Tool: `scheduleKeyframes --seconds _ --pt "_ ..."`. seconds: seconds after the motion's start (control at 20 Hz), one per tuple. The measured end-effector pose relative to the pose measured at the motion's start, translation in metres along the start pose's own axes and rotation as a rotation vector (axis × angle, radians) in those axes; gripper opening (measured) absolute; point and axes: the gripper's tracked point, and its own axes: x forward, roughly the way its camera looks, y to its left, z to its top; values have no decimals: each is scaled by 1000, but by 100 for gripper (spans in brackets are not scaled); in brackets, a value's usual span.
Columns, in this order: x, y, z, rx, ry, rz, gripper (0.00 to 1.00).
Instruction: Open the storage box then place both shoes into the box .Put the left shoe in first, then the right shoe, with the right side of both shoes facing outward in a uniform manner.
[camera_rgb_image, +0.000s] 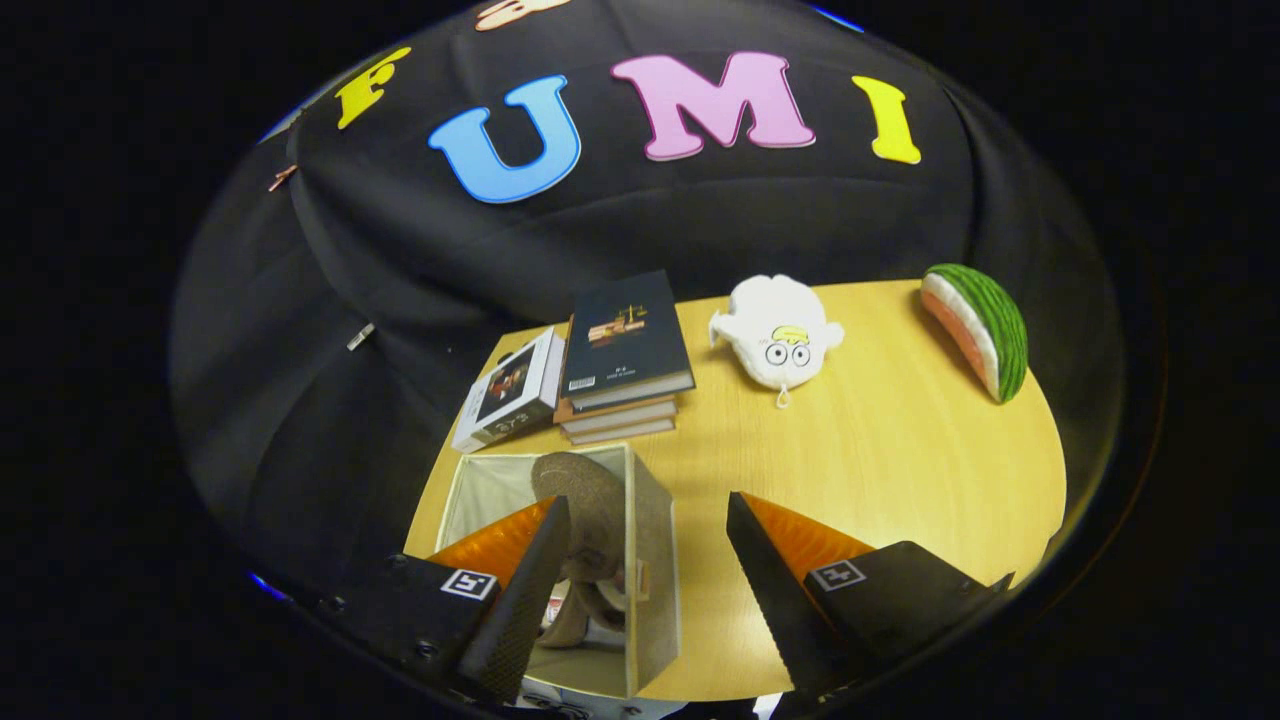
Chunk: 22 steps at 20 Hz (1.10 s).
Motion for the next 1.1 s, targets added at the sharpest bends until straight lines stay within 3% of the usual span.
scheduleKeyframes --seconds 0.25,0.55,1.1 --pt "-43 -57 60 -93 -220 -60 97" --pt "-105 -122 110 -180 -385 -129 97" --pt "-167 -189 131 -284 -536 -174 96"
